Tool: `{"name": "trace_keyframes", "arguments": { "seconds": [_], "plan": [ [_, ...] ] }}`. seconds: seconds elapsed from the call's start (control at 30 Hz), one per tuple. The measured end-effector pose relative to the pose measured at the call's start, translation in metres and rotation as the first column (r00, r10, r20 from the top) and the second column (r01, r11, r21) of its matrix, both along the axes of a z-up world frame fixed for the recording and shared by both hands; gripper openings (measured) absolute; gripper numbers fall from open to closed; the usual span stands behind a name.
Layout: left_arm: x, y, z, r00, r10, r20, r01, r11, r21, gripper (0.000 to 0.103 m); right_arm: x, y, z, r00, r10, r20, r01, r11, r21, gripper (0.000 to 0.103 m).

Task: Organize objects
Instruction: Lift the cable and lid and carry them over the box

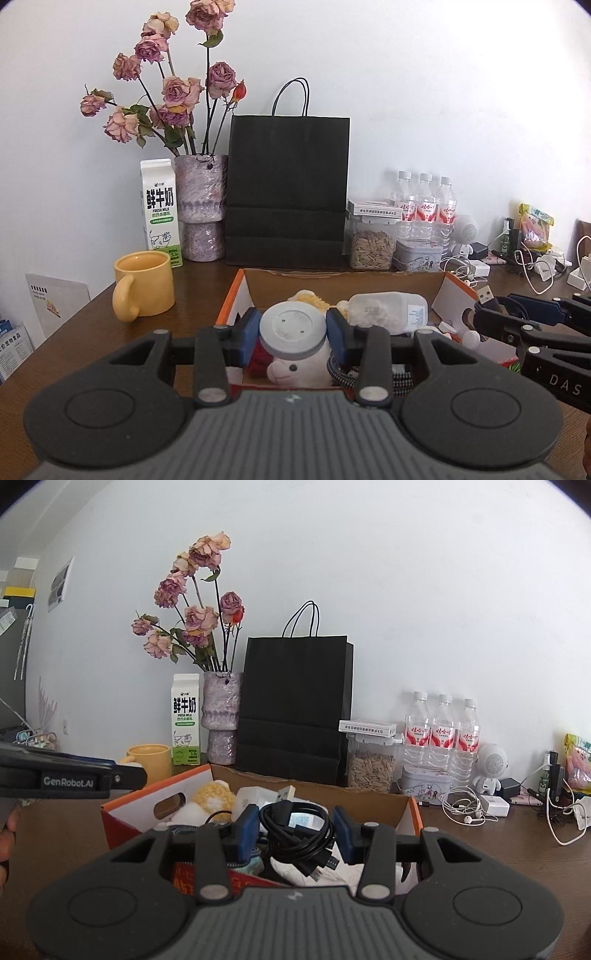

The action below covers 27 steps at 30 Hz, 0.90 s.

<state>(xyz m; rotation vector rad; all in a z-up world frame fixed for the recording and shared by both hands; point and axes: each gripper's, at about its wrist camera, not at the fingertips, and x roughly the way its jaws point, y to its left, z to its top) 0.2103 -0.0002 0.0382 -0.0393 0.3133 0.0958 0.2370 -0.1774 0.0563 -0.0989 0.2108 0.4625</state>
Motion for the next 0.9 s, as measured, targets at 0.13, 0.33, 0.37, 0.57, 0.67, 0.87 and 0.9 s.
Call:
{"name": "trace_keyframes", "arguments": {
  "seconds": [0.13,0.33,0.37,0.57,0.67,0.87,0.9],
  "plan": [
    [0.019,-0.004,0.001,1.0,-0.007,-0.007,0.007,1.0,0.003,0.04,0.018,0.005,0.006,1.0,-0.009,-0.002,0.009,1.0,0.012,0.042],
    [0.049,-0.002,-0.002,1.0,-0.005,-0.028,0.005,1.0,-0.003,0.04,0.052,0.007,0.004,0.998,-0.034,-0.046,0.036,0.999,0.035,0.042],
    [0.053,-0.001,-0.002,0.999,-0.003,-0.034,0.003,1.0,-0.005,0.04,0.057,0.008,0.003,0.998,-0.038,-0.051,0.04,0.999,0.037,0.042],
    [0.076,0.01,-0.007,0.998,0.018,-0.066,-0.019,1.0,-0.019,0.04,0.079,0.007,-0.002,0.996,-0.057,-0.072,0.06,0.997,0.039,0.042],
    [0.084,0.014,-0.01,0.997,0.022,-0.077,-0.023,0.999,-0.023,0.04,0.085,0.004,-0.006,0.994,-0.065,-0.091,0.068,0.997,0.039,0.042],
    [0.09,0.013,-0.018,0.995,0.002,-0.1,-0.004,1.0,-0.023,0.041,0.09,0.003,-0.015,0.989,-0.065,-0.131,0.069,0.997,0.028,0.042],
    [0.09,0.013,-0.019,0.995,0.0,-0.1,-0.002,1.0,-0.024,0.041,0.091,0.003,-0.016,0.989,-0.062,-0.137,0.066,0.998,0.025,0.042]
  ]
}}
